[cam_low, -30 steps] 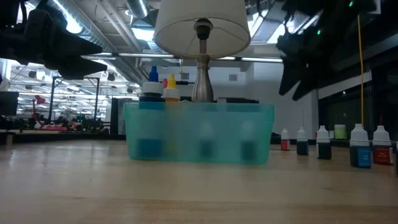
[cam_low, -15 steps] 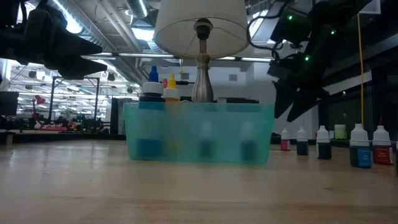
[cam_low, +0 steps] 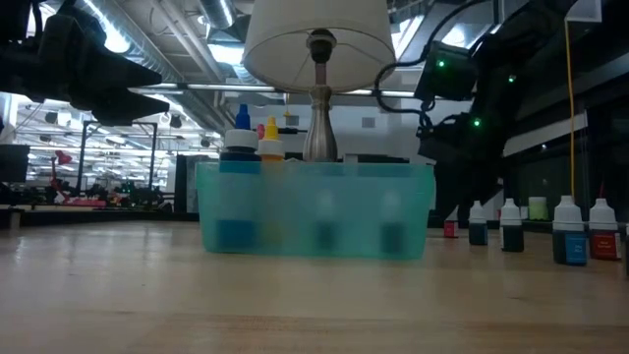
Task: Pick & Place food coloring
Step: Put the small black food coloring bottle into the green bin
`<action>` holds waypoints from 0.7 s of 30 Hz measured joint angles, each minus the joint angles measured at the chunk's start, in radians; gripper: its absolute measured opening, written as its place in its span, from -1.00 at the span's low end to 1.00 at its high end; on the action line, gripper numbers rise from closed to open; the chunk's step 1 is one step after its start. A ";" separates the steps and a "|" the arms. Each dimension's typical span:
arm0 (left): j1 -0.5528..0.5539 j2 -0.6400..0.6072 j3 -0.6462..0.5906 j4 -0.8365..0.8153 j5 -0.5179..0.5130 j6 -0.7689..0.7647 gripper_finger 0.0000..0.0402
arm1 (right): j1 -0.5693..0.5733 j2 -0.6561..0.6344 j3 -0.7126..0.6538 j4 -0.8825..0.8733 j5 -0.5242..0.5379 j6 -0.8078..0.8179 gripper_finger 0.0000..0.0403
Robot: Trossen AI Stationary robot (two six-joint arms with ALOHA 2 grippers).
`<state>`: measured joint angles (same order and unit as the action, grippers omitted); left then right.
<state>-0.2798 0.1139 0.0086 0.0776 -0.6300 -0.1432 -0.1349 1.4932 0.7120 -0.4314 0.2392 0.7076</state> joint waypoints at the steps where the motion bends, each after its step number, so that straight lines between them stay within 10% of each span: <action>1: 0.000 0.000 0.000 0.000 0.000 0.000 0.99 | 0.000 -0.001 0.000 0.006 0.001 -0.004 0.34; 21: 0.000 0.000 0.000 0.000 -0.002 0.000 0.99 | 0.028 -0.021 0.000 0.009 0.076 -0.043 -0.69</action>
<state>-0.2798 0.1135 0.0082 0.0776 -0.6315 -0.1433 -0.1066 1.4722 0.7124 -0.4225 0.3157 0.6642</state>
